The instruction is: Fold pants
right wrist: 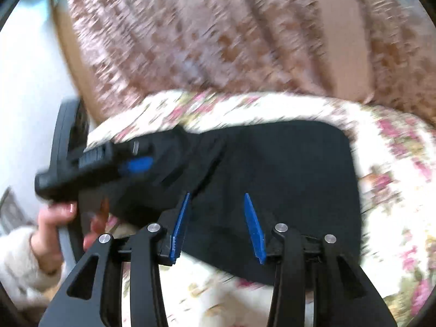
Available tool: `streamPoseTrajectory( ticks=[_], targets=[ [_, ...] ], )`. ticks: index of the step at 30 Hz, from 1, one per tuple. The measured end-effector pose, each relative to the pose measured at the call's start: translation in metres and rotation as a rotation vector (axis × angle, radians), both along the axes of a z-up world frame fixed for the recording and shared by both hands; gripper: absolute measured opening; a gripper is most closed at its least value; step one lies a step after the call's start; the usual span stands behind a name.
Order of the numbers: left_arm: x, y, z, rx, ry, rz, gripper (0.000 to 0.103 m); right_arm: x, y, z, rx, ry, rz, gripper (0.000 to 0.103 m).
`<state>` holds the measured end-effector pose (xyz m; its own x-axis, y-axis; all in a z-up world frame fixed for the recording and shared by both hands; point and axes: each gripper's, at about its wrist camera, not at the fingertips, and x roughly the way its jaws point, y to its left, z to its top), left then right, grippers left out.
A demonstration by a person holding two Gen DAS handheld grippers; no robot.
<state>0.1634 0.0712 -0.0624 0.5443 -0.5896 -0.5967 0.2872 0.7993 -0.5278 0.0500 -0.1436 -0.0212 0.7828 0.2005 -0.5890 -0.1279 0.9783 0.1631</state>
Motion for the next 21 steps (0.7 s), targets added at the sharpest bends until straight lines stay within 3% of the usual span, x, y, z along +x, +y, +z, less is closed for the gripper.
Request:
streamPoseTrajectory(
  ticks=[2,4,6,7,8,9,14,18,21],
  targets=[
    [0.008,-0.015,-0.008,0.031,0.041,-0.02,0.095,0.014,-0.01,0.007,-0.064,-0.008,-0.088,0.04],
    [0.014,-0.03,-0.016,0.048,0.078,-0.048,0.087,0.029,-0.018,0.009,-0.096,-0.003,-0.126,0.036],
    [0.013,-0.042,-0.018,0.098,0.063,-0.045,0.057,0.045,-0.02,0.003,-0.156,0.029,-0.146,0.034],
    [0.012,-0.046,-0.018,0.103,0.057,-0.053,0.046,0.056,-0.02,-0.003,-0.193,0.049,-0.15,0.034],
    [0.011,-0.05,-0.018,0.085,0.063,-0.079,0.027,0.064,-0.021,-0.008,-0.214,0.069,-0.156,0.034],
    [0.009,-0.05,-0.017,0.079,0.067,-0.078,0.02,0.071,-0.024,-0.012,-0.221,0.086,-0.16,0.034],
    [-0.007,-0.026,0.004,0.015,0.066,-0.037,0.017,0.082,-0.028,-0.017,-0.164,0.115,-0.164,0.031],
    [0.0,-0.023,-0.023,0.095,0.115,-0.042,0.018,0.091,-0.016,-0.048,-0.248,0.182,-0.151,0.031],
    [-0.002,-0.023,-0.033,0.091,0.058,-0.05,0.022,0.09,-0.012,-0.057,-0.284,0.146,-0.155,0.031]
  ],
)
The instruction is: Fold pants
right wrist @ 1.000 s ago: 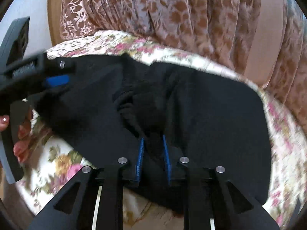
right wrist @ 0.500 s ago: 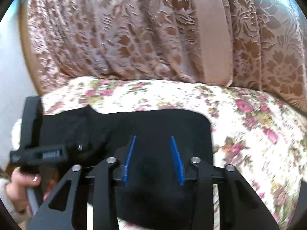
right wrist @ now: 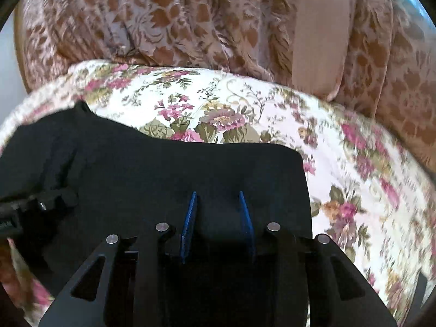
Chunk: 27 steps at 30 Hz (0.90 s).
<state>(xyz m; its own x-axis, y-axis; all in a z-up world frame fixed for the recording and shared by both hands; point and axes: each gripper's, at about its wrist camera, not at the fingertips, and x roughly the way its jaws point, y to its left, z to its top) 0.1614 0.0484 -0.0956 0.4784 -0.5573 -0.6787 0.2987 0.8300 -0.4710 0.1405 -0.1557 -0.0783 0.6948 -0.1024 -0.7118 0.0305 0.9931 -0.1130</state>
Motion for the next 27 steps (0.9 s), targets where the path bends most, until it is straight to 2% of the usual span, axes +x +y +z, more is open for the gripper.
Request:
streamPoseTrajectory(
  ticks=[2,4,10,14,18,25,27],
  targets=[
    [-0.002,0.001,-0.002,-0.008,-0.032,0.001,0.023,-0.002,-0.005,-0.002,0.034,-0.018,-0.01,0.031],
    [-0.007,0.002,-0.004,-0.014,-0.073,0.0,0.023,-0.005,-0.002,-0.004,0.007,-0.045,0.001,0.031],
    [-0.007,0.005,-0.004,-0.031,-0.104,0.012,0.027,-0.011,0.001,-0.007,-0.02,-0.098,0.006,0.031],
    [-0.015,0.006,-0.001,-0.01,-0.128,0.038,0.034,-0.014,0.006,-0.008,-0.063,-0.12,0.004,0.031],
    [-0.026,0.016,0.001,0.003,-0.151,0.098,0.046,-0.015,0.005,-0.008,-0.064,-0.128,0.004,0.031],
    [-0.042,0.037,0.008,-0.02,-0.148,0.147,0.054,-0.024,0.013,0.001,-0.094,-0.14,-0.006,0.031],
    [-0.048,0.046,0.011,-0.035,-0.15,0.165,0.058,-0.034,0.019,0.008,-0.058,-0.159,0.014,0.031]
  ],
)
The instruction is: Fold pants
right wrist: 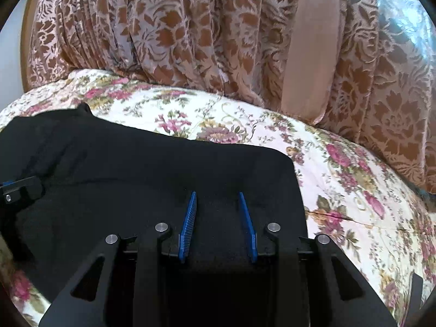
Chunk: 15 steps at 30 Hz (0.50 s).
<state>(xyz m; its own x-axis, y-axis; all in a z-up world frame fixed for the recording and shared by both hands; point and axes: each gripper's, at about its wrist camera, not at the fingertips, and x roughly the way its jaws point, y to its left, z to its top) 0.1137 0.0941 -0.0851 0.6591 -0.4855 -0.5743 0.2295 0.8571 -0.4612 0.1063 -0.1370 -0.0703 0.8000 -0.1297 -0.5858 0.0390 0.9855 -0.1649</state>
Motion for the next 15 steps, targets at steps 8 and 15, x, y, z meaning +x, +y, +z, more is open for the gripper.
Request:
streamPoseTrajectory(
  ticks=[8,15],
  targets=[
    [-0.02,0.043,0.011,0.016,-0.001,0.138,0.071,-0.019,0.064,0.006,0.067,0.023,0.242,0.031],
    [-0.037,0.111,0.02,0.015,-0.007,0.349,0.08,-0.003,0.063,-0.017,0.095,0.094,0.217,0.031]
  ],
)
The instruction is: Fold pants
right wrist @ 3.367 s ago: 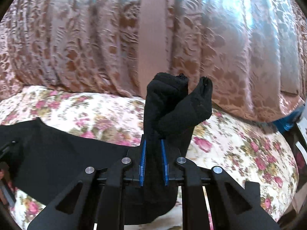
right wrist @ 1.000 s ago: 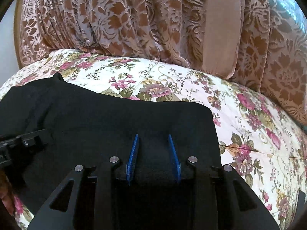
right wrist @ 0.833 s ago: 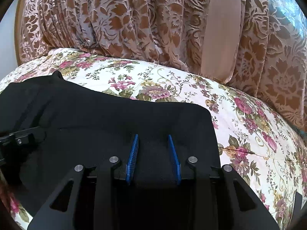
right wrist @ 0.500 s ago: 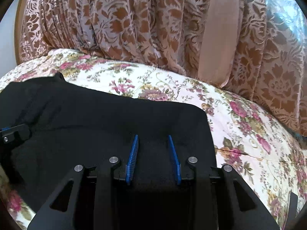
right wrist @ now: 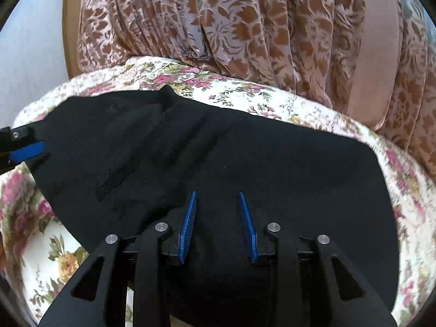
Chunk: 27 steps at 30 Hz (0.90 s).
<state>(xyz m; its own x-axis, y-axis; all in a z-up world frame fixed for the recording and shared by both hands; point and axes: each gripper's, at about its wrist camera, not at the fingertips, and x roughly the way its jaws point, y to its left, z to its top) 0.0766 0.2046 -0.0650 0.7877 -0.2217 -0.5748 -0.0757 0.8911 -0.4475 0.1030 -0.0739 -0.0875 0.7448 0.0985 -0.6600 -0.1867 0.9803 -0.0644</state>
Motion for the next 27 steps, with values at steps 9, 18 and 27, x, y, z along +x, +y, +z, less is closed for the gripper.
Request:
streamPoseTrajectory(
  ticks=[9,18,27],
  targets=[
    [-0.026,0.079,-0.016,-0.05,0.031,0.254,0.081,-0.005,0.005,-0.003,-0.041,-0.032,-0.002,0.032],
    [-0.037,0.132,-0.037,-0.177,0.05,0.389,0.08,-0.005,0.005,-0.003,-0.041,-0.032,-0.001,0.032],
    [-0.007,0.155,-0.048,-0.296,0.054,0.401,0.061,-0.005,0.005,-0.004,-0.041,-0.032,-0.001,0.032]
  ],
)
